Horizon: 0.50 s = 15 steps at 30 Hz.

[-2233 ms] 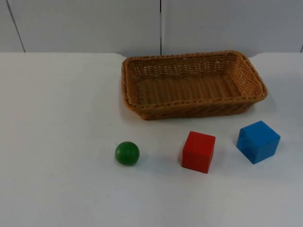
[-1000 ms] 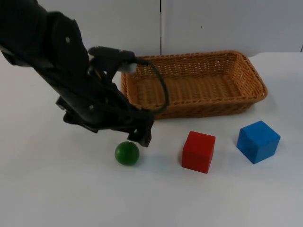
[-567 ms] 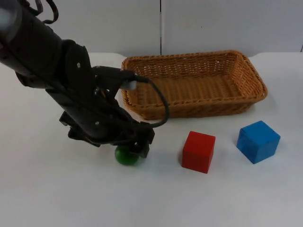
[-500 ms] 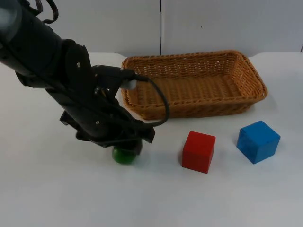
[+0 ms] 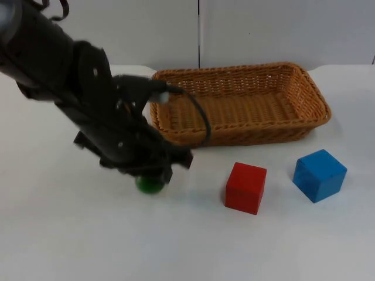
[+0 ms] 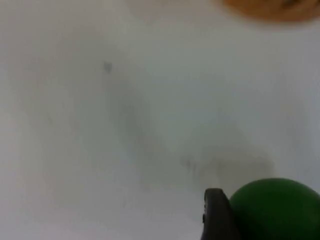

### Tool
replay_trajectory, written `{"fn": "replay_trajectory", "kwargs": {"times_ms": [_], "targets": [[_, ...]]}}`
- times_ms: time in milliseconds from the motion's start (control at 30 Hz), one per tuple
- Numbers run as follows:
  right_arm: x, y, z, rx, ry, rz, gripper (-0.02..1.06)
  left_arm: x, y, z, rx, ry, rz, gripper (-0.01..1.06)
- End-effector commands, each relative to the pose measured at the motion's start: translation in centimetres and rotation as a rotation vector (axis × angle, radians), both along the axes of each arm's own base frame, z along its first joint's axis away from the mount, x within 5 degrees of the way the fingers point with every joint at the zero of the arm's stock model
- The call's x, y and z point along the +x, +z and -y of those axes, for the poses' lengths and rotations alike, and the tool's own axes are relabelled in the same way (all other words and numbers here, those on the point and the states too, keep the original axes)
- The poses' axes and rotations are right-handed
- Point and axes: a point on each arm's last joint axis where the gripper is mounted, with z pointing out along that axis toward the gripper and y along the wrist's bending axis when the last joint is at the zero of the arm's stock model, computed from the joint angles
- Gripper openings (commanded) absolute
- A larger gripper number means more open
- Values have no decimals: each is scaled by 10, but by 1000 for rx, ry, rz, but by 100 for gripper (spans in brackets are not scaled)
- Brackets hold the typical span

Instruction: Place all geometric objects except the red cube into the basket.

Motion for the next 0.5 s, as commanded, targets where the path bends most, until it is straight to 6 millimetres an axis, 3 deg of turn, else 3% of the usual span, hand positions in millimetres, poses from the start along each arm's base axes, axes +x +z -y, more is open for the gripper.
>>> {"fn": "replay_trajectory", "kwargs": {"times_ms": [0,33,67,200,233,333,467], "targets": [[-2,4,1,-10,-2,18,104,7,26,6,-42,0,75,0],[-2,4,1,-10,-2,18,104,12,38,9,-59,-1,112,0],[-2,4,1,-10,-2,18,104,12,38,9,-59,-1,112,0],[-2,4,2,-22,-3,26,104,34,88,20,-129,-8,267,0],[-2,4,2,-22,-3,26,104,34,88,20,-129,-8,267,0],[-2,5,2,-33,-4,30,104,60,122,33,-193,-1,405,0],[-1,6,2,-33,-3,45,104,83,135,44,-228,1,474,0]]}}
